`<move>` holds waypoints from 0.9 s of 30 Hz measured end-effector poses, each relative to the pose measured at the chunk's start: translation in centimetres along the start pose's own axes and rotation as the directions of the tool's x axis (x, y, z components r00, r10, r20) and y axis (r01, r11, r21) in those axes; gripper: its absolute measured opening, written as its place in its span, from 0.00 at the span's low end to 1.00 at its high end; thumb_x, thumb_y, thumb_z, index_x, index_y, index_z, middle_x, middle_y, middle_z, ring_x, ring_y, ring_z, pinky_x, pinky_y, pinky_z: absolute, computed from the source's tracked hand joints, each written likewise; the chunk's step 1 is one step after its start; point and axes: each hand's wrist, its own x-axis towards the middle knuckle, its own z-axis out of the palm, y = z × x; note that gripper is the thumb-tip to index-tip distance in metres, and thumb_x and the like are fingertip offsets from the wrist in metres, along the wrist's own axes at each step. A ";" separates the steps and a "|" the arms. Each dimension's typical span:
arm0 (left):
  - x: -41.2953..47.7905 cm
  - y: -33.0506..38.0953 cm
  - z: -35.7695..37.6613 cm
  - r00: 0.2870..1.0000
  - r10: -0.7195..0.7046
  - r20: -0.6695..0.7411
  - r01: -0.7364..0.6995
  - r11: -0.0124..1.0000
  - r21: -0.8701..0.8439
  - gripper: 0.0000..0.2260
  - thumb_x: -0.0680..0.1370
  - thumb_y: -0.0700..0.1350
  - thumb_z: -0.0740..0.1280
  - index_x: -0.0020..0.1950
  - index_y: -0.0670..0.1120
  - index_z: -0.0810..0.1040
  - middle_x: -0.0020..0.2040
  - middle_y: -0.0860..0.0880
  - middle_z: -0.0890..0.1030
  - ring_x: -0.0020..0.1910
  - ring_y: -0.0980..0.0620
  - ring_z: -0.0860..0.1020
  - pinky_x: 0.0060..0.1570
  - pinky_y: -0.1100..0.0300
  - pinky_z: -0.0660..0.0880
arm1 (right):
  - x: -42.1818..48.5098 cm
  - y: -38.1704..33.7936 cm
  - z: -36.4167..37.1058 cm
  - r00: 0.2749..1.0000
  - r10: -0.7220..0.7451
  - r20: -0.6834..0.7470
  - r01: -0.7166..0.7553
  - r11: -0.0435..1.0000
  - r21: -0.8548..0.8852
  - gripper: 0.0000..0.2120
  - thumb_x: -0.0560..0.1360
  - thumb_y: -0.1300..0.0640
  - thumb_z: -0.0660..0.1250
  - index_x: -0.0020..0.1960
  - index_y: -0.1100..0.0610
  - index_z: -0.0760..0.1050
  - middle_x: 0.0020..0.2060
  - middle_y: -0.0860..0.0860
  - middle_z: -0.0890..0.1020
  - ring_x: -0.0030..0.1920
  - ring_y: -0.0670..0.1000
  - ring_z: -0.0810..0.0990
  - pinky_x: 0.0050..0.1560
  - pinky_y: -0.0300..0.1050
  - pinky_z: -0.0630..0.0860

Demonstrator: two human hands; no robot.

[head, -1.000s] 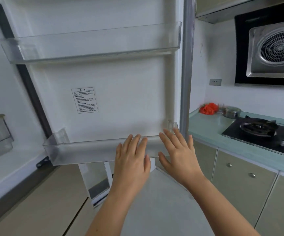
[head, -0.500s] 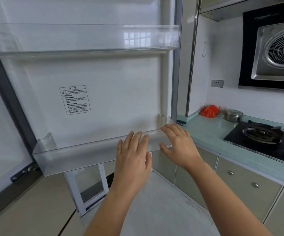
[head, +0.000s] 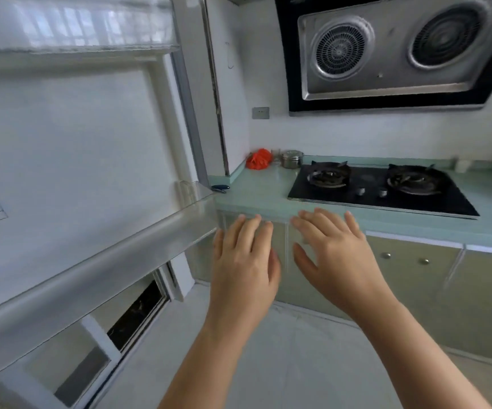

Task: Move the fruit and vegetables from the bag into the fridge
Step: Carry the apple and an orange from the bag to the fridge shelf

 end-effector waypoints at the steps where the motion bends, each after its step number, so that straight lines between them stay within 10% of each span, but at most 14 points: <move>1: 0.2 0.8 0.7 0.999 0.039 0.012 -0.038 0.998 -0.054 0.16 0.73 0.45 0.59 0.57 0.41 0.77 0.56 0.43 0.79 0.58 0.41 0.76 0.55 0.42 0.73 | -0.9 0.6 -0.7 0.999 0.048 -0.001 -0.048 0.998 -0.039 0.18 0.70 0.53 0.57 0.53 0.59 0.79 0.50 0.55 0.82 0.54 0.58 0.79 0.53 0.64 0.72; 13: -0.4 16.4 6.1 0.921 0.389 0.003 -0.308 0.735 -0.604 0.17 0.74 0.46 0.58 0.56 0.40 0.78 0.56 0.43 0.80 0.58 0.43 0.76 0.55 0.44 0.73 | -13.0 6.3 -11.6 0.850 0.494 -0.182 -0.516 0.714 -0.473 0.17 0.71 0.52 0.57 0.52 0.58 0.79 0.49 0.51 0.82 0.52 0.55 0.79 0.52 0.51 0.73; 27: -1.2 35.9 9.2 0.796 0.594 -0.115 -0.454 0.460 -0.763 0.16 0.73 0.47 0.57 0.53 0.42 0.80 0.54 0.44 0.81 0.56 0.43 0.78 0.55 0.41 0.71 | -23.3 15.1 -21.3 0.634 0.645 -0.426 -0.754 0.396 -0.524 0.17 0.70 0.51 0.57 0.52 0.56 0.78 0.51 0.51 0.82 0.55 0.56 0.79 0.55 0.58 0.74</move>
